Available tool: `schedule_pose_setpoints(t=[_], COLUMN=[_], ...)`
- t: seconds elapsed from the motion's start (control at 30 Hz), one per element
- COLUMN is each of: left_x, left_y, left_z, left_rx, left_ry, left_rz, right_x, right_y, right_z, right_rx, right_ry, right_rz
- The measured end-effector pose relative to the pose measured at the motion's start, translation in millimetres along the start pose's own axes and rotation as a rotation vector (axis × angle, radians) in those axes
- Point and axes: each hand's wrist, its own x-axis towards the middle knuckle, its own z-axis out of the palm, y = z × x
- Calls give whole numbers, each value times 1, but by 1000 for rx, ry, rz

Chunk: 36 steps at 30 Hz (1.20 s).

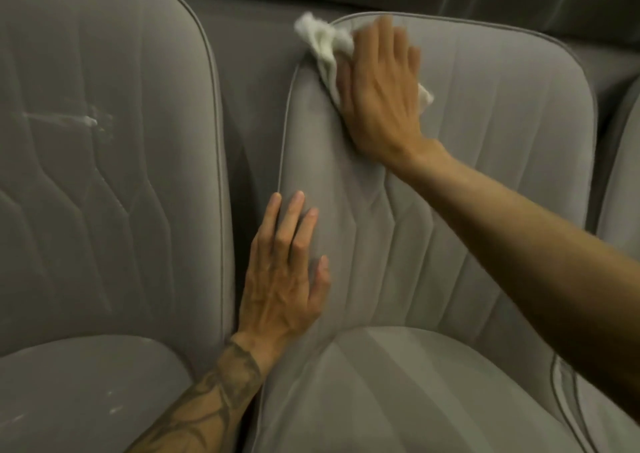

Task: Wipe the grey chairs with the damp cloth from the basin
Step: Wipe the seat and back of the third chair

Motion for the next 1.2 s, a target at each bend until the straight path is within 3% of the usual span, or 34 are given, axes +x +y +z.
schedule_pose_setpoints(t=[0.1, 0.23, 0.3, 0.4, 0.47, 0.57, 0.67, 0.8, 0.87, 1.03, 1.13, 1.2], left_x=[0, 0, 0, 0, -1, -3, -2, 2, 2, 7, 11, 13], left_y=[0, 1, 0, -1, -1, -3, -2, 0, -1, -7, -28, -42], left_z=[1, 2, 1, 0, 1, 0, -3, -10, -19, -48, -65, -72], left_rx=[7, 4, 10, 11, -7, -28, -34, -24, 39, 214, 311, 352], left_ry=[7, 13, 4, -1, 5, 44, 63, 44, 3, -120, -146, -141], left_rz=[3, 1, 2, 7, 9, -31, -55, -36, -44, 68, 148, 133], right_x=[-2, -68, -47, 12, 7, -68, -76, -8, -24, -118, -83, -43], right_y=[-25, -46, -34, -20, -32, -58, -42, -18, -31, -60, -50, -45], right_z=[5, -13, -13, 2, 4, -5, -12, 5, 7, -16, -13, -5], right_rx=[28, 176, 129, -9, 46, 251, 232, 83, 113, 288, 155, 87], right_ry=[71, -158, -162, -41, -14, -156, -250, -50, -20, -212, -174, -108], right_rz=[191, -129, -212, -10, 84, -100, -233, 53, 113, -25, -89, -6])
